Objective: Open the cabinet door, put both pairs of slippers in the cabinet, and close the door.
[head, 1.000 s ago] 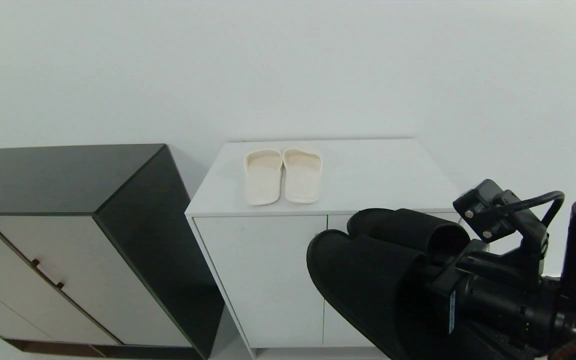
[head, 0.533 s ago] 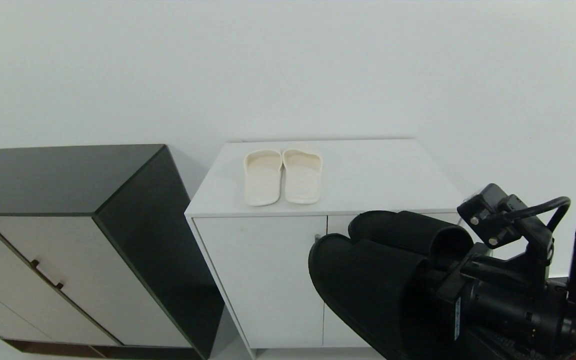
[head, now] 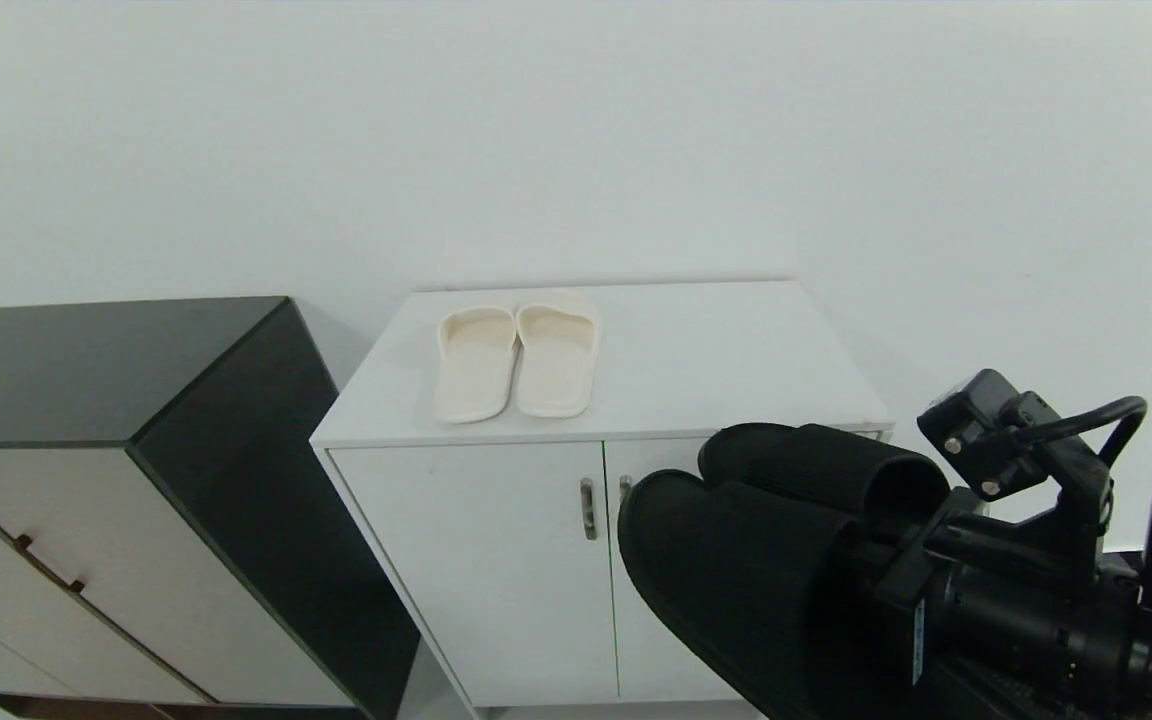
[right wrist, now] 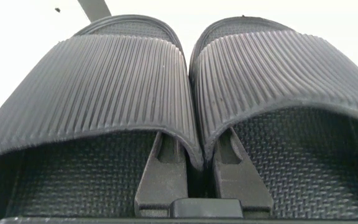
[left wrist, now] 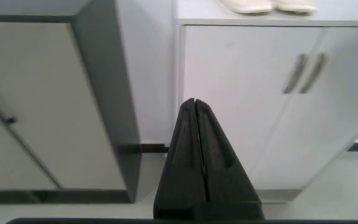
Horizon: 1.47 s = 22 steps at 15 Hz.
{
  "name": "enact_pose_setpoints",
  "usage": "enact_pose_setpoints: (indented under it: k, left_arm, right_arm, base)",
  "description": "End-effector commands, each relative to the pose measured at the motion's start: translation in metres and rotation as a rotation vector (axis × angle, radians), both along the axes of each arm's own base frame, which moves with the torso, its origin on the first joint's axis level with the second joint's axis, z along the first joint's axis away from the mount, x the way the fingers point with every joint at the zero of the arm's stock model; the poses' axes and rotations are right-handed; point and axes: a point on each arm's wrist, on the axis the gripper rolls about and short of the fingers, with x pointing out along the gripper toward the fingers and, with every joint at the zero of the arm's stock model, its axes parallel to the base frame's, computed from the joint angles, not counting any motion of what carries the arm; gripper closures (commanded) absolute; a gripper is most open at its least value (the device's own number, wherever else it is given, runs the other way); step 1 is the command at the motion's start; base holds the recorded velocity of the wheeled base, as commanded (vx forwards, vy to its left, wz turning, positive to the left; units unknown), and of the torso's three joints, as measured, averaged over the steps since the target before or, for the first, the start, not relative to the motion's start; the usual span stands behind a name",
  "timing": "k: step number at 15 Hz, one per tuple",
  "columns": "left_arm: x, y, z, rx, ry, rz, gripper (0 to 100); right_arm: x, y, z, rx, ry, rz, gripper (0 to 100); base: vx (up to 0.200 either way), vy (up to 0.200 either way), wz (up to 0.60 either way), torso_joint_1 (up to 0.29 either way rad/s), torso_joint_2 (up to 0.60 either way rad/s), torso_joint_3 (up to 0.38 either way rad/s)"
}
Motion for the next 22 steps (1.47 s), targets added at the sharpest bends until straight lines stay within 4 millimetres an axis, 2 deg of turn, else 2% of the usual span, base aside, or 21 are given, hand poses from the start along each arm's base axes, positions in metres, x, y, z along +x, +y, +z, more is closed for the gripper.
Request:
enact_pose_setpoints:
  k: [1,15,22]
  left_arm:
    - [0.0001,0.0000,0.0001,-0.001,0.001,0.001,100]
    - [0.0001,0.0000,0.0001,-0.001,0.001,0.001,100]
    - [0.0002,0.0000,-0.0002,0.013,0.002,-0.002,100]
  right_arm:
    - [0.0004,0.0004,-0.0009,-0.003,0.002,0.000,100]
    - [-0.0019,-0.0007,-0.0052,-0.017,0.010,0.051,100]
    - [-0.0019,-0.0006,-0.0095,-0.029,0.021,0.054,100]
  base:
    - [0.000,0.000,0.00,0.000,0.00,0.000]
    - [0.000,0.000,0.00,0.000,0.00,0.000]
    - [0.000,0.000,0.00,-0.197,0.48,0.272]
